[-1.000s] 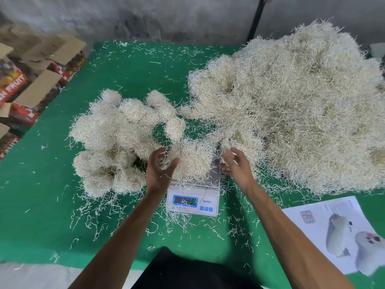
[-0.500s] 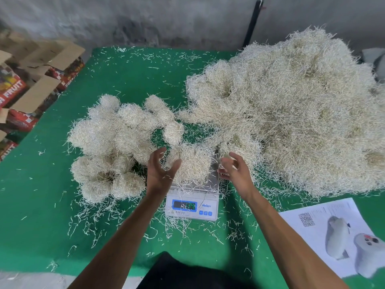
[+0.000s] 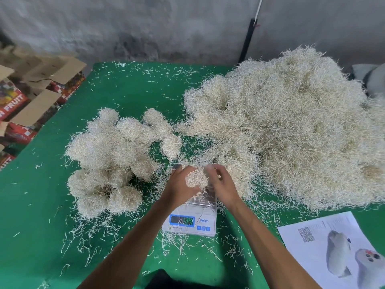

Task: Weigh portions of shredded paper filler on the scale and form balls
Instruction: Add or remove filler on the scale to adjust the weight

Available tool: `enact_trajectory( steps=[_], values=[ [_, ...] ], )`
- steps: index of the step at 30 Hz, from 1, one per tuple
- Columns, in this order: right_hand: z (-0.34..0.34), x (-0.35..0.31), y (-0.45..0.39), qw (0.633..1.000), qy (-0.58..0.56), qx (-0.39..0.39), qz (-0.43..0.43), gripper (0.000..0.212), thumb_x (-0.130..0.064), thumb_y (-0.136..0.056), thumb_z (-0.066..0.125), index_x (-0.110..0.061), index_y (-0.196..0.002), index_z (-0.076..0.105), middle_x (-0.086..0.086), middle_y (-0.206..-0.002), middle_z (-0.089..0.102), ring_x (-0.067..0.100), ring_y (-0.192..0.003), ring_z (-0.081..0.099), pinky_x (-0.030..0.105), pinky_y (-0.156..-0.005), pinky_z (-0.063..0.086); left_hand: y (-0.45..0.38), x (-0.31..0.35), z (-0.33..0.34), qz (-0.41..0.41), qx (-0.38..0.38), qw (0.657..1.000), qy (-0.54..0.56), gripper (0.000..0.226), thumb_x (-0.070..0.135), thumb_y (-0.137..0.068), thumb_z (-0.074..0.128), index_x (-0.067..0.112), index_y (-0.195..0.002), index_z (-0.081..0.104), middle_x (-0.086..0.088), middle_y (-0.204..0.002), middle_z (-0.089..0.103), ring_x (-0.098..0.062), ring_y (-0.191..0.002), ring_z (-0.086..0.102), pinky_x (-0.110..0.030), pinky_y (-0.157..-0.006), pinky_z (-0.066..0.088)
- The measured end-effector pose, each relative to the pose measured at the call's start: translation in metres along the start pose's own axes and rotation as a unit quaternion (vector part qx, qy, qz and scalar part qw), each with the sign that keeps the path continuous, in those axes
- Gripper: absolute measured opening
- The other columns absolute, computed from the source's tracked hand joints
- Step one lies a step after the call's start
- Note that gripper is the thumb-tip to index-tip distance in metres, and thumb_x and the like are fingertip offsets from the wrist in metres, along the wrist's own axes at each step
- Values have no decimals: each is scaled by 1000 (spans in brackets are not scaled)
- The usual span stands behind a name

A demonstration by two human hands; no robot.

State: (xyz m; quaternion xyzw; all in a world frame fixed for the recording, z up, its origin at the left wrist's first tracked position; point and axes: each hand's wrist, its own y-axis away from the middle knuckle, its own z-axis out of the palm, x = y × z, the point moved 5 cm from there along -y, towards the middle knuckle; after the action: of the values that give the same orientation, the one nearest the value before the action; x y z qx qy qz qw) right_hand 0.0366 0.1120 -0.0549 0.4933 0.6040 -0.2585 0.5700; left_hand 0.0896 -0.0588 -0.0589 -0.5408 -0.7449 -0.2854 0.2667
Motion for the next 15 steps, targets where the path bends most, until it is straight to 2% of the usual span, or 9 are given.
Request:
enact_trajectory(
  steps=[2, 3, 4, 6, 7, 9, 11, 13, 15],
  values=[
    [10, -11, -5, 997, 66, -34, 7, 93, -91, -85, 43, -31, -156, 34, -12, -77, 44, 14, -83, 58, 46, -86, 58, 9, 6, -8, 24, -6, 999, 34, 68, 48, -72, 75, 54, -132, 41, 0, -147, 44, -16, -136, 41, -37, -110, 38],
    [12, -18, -8, 994, 96, -43, 0, 96, -87, -89, 43, -21, -158, 34, -15, -78, 36, 12, -82, 54, 43, -89, 54, 13, 8, -14, 34, -14, 998, 56, 67, 49, -71, 73, 52, -131, 43, 5, -138, 50, -9, -124, 50, -27, -102, 44],
    [10, -22, -13, 994, 99, -39, -9, 91, -80, -92, 45, -14, -155, 41, -16, -76, 33, 6, -74, 50, 36, -83, 50, 17, 9, -21, 42, -18, 995, 87, 65, 47, -71, 74, 48, -130, 46, 6, -128, 55, -7, -108, 59, -18, -89, 50],
    [-3, -29, -22, 998, 68, -5, -17, 75, -66, -98, 51, -7, -146, 51, -13, -64, 36, 0, -53, 43, 28, -65, 48, 18, 2, -37, 48, -8, 993, 108, 62, 34, -75, 77, 31, -132, 53, 1, -117, 62, -23, -82, 67, -12, -61, 52],
    [-9, -32, -24, 998, 60, 9, -18, 70, -60, -101, 52, -5, -143, 53, -10, -57, 34, 2, -45, 40, 25, -58, 46, 18, -3, -45, 37, 13, 995, 89, 63, 28, -78, 77, 23, -135, 53, -4, -121, 63, -30, -86, 68, -12, -63, 53],
    [-8, -35, -26, 997, 56, 34, -27, 59, -50, -105, 51, -3, -141, 55, -10, -59, 37, 3, -48, 40, 20, -56, 43, 16, -7, -51, -15, 53, 996, 69, 71, 23, -82, 76, 12, -145, 44, -14, -140, 55, -31, -119, 60, -19, -92, 49],
    [10, -40, -22, 997, 35, 44, -45, 39, -33, -111, 47, -6, -135, 59, -2, -86, 60, 8, -75, 58, 27, -76, 50, 18, -1, -42, -77, 27, 988, 128, 90, 31, -82, 79, 13, -154, 27, -11, -154, 39, -30, -141, 40, -27, -106, 34],
    [33, -39, -17, 999, -16, 25, -23, 33, -18, -113, 40, -11, -143, 54, -3, -131, 60, 5, -118, 57, 33, -108, 45, 21, 12, -24, -119, -27, 963, 238, 116, 49, -75, 82, 19, -159, 8, -9, -163, 22, -32, -147, 27, -39, -114, 25],
    [37, -39, -14, 999, -24, 14, -24, 31, -5, -109, 45, -20, -134, 56, -11, -127, 61, -11, -109, 59, 25, -98, 49, 23, 12, -15, -189, 5, 931, 313, 120, 55, -72, 81, 16, -159, 9, -14, -163, 22, -34, -144, 33, -45, -114, 30]
  ],
)
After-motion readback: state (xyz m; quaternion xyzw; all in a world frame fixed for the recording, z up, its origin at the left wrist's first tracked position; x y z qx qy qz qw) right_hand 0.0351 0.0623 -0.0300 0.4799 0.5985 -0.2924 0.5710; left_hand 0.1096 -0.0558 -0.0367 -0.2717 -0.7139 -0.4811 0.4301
